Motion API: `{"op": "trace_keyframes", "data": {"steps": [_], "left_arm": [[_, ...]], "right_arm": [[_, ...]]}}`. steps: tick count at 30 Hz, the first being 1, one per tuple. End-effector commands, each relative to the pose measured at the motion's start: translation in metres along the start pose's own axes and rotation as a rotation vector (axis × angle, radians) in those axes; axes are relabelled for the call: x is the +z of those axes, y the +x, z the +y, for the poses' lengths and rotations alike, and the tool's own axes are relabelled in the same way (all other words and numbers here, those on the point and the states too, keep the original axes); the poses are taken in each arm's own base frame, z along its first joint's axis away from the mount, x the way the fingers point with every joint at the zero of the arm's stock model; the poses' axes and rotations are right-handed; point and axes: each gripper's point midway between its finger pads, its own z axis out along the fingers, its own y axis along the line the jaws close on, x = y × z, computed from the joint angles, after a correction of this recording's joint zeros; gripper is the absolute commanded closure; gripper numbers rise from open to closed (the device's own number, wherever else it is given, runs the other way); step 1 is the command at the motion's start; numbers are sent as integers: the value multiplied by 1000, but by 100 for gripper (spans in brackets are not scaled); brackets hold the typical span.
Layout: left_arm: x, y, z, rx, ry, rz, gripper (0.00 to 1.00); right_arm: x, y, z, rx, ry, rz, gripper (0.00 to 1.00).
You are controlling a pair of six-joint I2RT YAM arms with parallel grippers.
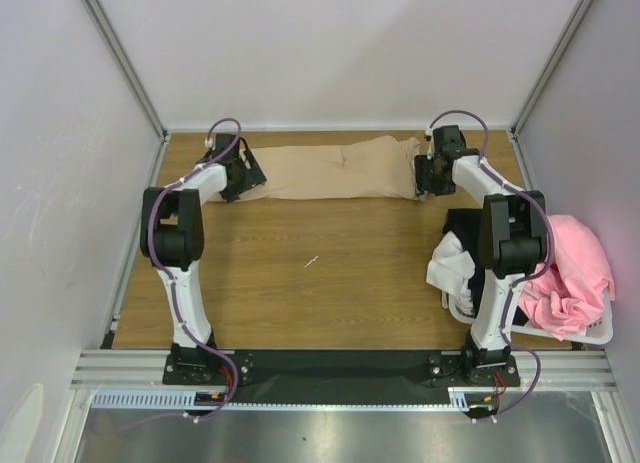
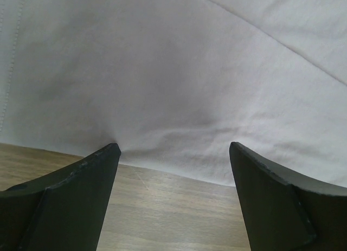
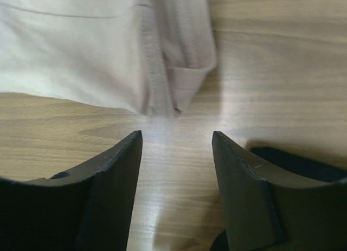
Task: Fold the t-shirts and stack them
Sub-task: Fold the tshirt
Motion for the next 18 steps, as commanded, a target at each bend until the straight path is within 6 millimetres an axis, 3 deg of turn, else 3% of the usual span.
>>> {"op": "trace_keyframes", "data": {"steps": [1, 11, 18], "left_arm": [[-19, -20, 5, -65, -21, -60, 10], [-20, -24, 18, -107, -60, -73, 10], [-19, -26, 25, -112, -82, -76, 10]], "right_arm": [[-10, -23, 10, -70, -71, -98, 41], [7, -14, 4, -123, -55, -49, 52], [16, -10, 8, -168, -51, -21, 53]]}}
